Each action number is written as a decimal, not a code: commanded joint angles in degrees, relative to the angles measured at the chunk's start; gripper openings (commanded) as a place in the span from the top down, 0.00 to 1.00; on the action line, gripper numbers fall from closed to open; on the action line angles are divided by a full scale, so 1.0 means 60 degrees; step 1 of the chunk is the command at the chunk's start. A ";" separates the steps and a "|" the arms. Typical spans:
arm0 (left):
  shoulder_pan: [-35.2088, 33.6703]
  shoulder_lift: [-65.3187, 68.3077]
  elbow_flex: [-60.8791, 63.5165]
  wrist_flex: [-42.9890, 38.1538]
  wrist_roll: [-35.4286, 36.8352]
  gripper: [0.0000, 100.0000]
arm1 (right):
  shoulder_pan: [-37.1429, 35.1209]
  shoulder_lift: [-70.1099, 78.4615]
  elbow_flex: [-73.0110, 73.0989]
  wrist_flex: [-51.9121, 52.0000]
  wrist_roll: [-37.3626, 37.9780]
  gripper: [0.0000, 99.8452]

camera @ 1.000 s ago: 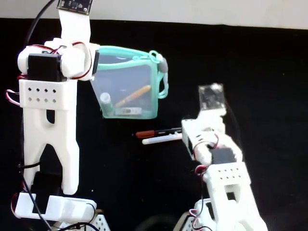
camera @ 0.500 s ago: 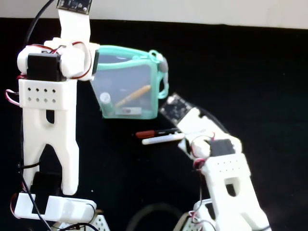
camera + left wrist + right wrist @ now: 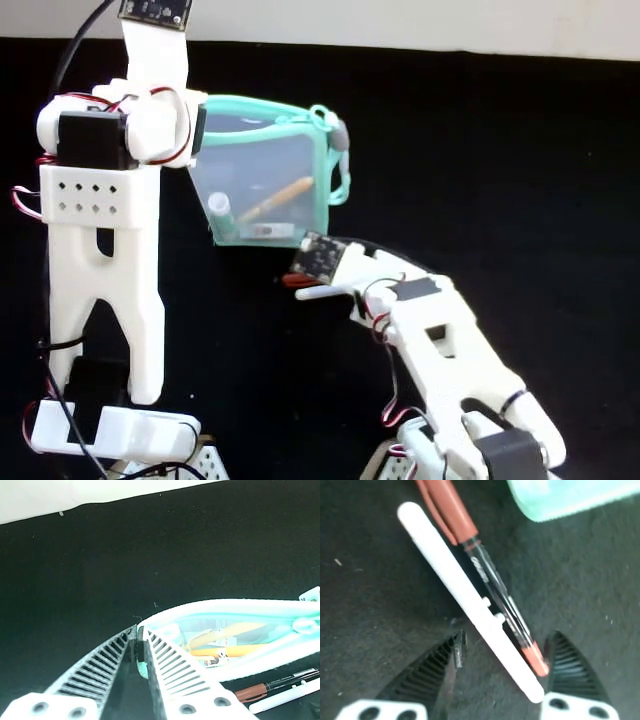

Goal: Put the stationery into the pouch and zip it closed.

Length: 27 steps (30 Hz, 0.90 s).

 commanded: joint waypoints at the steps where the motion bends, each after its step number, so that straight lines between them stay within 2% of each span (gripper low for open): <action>1: 0.0007 0.1150 0.0286 0.0190 0.0029 0.99 | -0.0315 0.0374 -0.0168 -0.0432 0.0777 0.70; 5: 0.0022 0.1150 0.0256 0.0190 0.0029 0.99 | -0.0476 0.1370 -0.0828 -0.0535 0.1216 0.70; 16: 0.0022 0.1150 0.0242 0.0147 0.0029 0.99 | -0.0491 0.4725 -0.3245 -0.0535 0.1216 0.71; 18: 0.0022 0.1150 0.0242 0.0132 0.0029 0.99 | -0.0491 0.4784 -0.3245 -0.0535 0.1216 0.77; 23: 0.0022 0.1165 0.0242 0.0132 0.0029 0.99 | -0.0491 0.4784 -0.3216 -0.0505 0.1216 1.00; 27: 0.0022 0.1165 0.0242 0.0132 0.0029 0.99 | -0.0432 0.4755 -0.3216 -0.0315 0.1158 1.00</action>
